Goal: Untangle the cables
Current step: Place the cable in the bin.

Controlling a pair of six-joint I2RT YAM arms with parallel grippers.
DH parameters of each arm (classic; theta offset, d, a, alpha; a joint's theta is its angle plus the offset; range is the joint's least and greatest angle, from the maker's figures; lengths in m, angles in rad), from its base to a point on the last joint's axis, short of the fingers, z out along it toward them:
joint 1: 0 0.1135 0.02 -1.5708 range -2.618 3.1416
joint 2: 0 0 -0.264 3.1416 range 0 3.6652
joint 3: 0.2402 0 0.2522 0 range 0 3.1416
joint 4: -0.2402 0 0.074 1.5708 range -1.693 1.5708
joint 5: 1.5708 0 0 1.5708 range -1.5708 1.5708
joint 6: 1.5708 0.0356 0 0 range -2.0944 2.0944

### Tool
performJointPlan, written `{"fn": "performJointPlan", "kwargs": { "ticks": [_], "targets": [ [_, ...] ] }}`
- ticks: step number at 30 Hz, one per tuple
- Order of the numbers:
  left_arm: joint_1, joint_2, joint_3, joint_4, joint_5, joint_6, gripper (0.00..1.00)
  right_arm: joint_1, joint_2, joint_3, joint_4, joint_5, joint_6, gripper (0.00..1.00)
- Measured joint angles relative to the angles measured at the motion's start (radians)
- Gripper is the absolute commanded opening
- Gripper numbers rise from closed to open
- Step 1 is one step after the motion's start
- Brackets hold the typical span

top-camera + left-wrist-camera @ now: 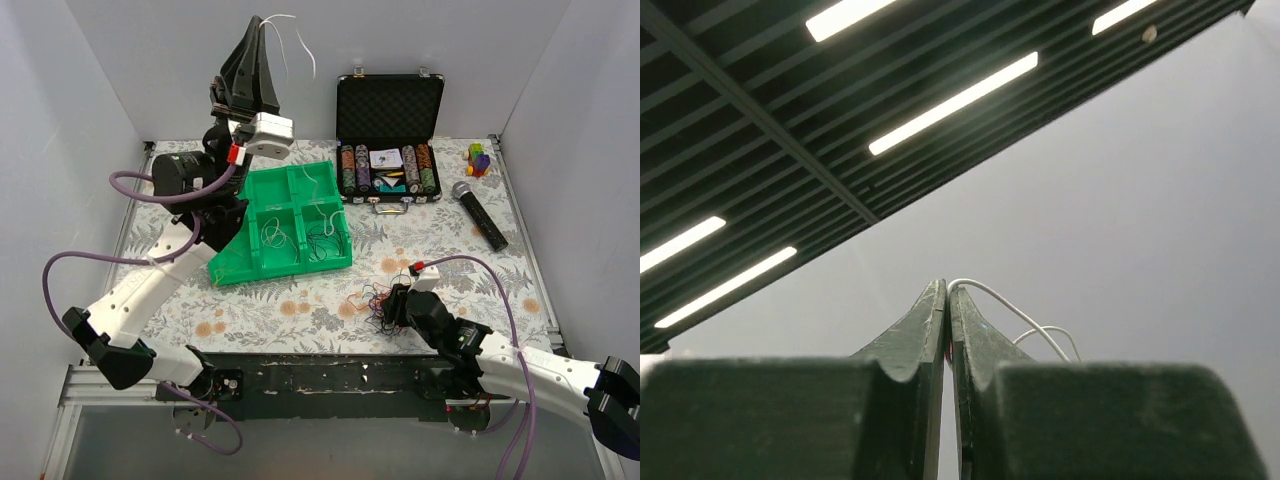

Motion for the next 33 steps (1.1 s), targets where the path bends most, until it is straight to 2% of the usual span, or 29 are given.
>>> {"fn": "performJointPlan", "kwargs": {
  "ticks": [8,15,33],
  "targets": [
    [0.004,0.041,0.159,0.069,0.096,-0.149,0.0,0.0,0.017,0.0,-0.003,0.002,-0.001,0.54],
    [0.005,0.089,0.299,0.122,0.126,-0.175,0.0,0.0,0.018,0.0,-0.003,0.002,-0.005,0.55],
    [0.022,0.08,0.196,0.117,0.122,-0.146,0.0,0.0,-0.015,0.0,-0.012,0.002,0.0,0.55]
  ]
}}
